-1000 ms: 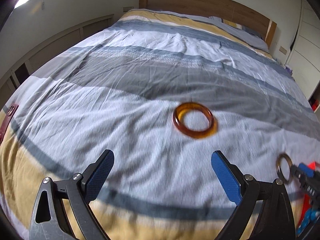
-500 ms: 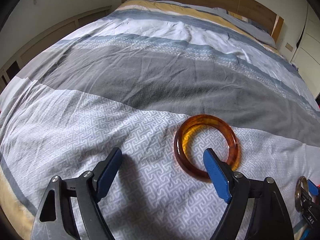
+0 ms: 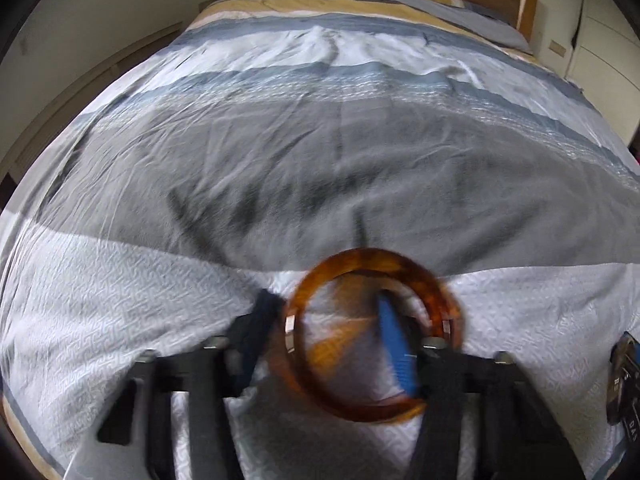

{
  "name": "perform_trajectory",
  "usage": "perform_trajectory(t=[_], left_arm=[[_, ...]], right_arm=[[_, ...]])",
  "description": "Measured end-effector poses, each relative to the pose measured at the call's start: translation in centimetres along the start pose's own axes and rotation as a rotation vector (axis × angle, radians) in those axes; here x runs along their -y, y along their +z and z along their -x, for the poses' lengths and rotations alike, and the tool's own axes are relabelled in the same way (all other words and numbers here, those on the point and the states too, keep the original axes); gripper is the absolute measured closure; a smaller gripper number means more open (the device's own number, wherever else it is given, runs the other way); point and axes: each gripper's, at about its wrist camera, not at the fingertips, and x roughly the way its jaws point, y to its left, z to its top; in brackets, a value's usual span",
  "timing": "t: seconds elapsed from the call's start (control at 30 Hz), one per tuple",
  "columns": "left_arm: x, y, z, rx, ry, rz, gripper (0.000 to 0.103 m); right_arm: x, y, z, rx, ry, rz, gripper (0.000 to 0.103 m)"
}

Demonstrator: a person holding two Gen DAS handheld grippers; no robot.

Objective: Organize jewelry
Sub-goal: 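Grasp the amber bangle with the left tool while the right tool grasps the tortoiseshell bangle, then carry both bangles over the red box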

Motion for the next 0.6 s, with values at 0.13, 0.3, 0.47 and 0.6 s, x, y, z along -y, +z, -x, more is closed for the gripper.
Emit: perform_trajectory(t=[0.13, 0.3, 0.47, 0.6], left_arm=[[0.9, -0.5, 1.0, 0.028, -0.005, -0.018, 0.091], [1.4, -1.6, 3.7, 0.068, -0.021, -0.012, 0.093], [1.9, -3.0, 7.4, 0.100, -0.010, -0.033, 0.093], [2.2, -4.0, 10.9, 0.121, -0.006, -0.054, 0.093]], right_arm=[[-0.2, 0.1, 0.8, 0.021, 0.020, -0.001, 0.095], [0.4, -0.4, 3.1, 0.050, 0.066, -0.056, 0.096], [0.3, -1.1, 6.8, 0.084, 0.086, -0.077, 0.096], [0.8, -1.6, 10.9, 0.123, 0.083, -0.101, 0.096]])
